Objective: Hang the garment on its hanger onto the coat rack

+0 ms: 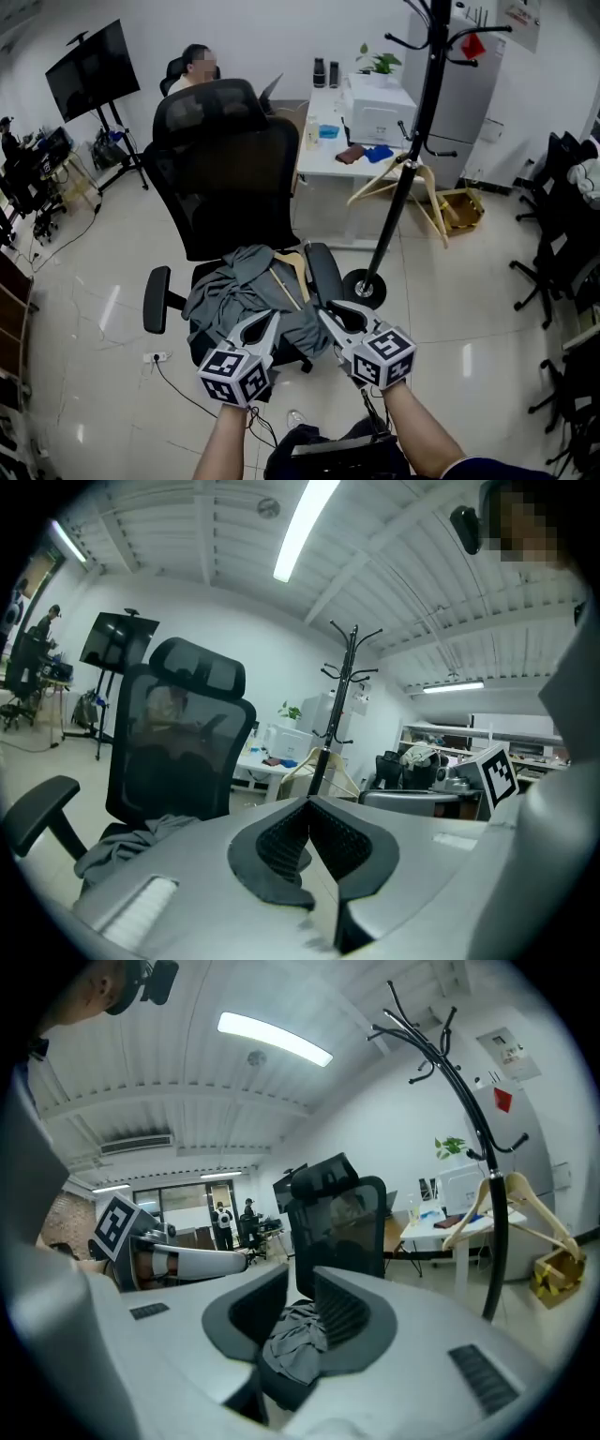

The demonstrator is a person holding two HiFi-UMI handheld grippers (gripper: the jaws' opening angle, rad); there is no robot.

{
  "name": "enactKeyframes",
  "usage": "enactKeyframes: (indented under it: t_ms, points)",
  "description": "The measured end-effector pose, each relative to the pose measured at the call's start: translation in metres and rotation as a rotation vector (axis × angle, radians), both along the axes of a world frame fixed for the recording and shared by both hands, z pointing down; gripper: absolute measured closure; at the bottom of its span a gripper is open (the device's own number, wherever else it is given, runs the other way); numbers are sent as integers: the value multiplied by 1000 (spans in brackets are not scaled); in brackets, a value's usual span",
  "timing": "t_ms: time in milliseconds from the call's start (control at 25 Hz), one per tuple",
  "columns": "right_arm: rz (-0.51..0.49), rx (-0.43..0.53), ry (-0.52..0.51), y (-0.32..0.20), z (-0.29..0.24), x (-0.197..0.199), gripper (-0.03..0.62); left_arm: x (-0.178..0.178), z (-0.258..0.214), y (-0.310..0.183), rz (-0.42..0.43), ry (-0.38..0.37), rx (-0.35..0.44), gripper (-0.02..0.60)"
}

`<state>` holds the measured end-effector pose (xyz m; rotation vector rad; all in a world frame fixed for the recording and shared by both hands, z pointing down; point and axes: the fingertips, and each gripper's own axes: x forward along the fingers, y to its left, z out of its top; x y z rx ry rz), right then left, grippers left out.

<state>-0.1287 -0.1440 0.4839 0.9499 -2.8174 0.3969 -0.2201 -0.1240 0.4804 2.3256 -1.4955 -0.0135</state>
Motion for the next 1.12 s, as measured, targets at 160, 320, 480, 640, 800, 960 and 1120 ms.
enactKeyframes:
  t_ms: [160, 320, 480, 640, 800, 960, 1120]
  points:
    - [55, -56, 76, -1, 34, -10, 439, -11, 32, -6, 33, 12, -63, 581]
    - [78, -135, 135, -1, 81, -19, 439, -14, 71, -6, 45, 35, -125, 581]
    - [116, -230, 207, -6, 146, -27, 436, -18, 111, -4, 52, 50, -185, 581]
    - [194, -351, 252, -29, 224, -34, 272, -26, 149, -7, 71, 51, -233, 581]
    - [294, -377, 322, -59, 282, -30, 272, -29, 177, -13, 94, 52, -259, 581]
    - [383, -374, 345, -91, 322, -30, 272, -29, 200, -15, 127, 55, -283, 581]
    - [434, -377, 344, -119, 346, -32, 272, -27, 218, -15, 147, 80, -311, 581]
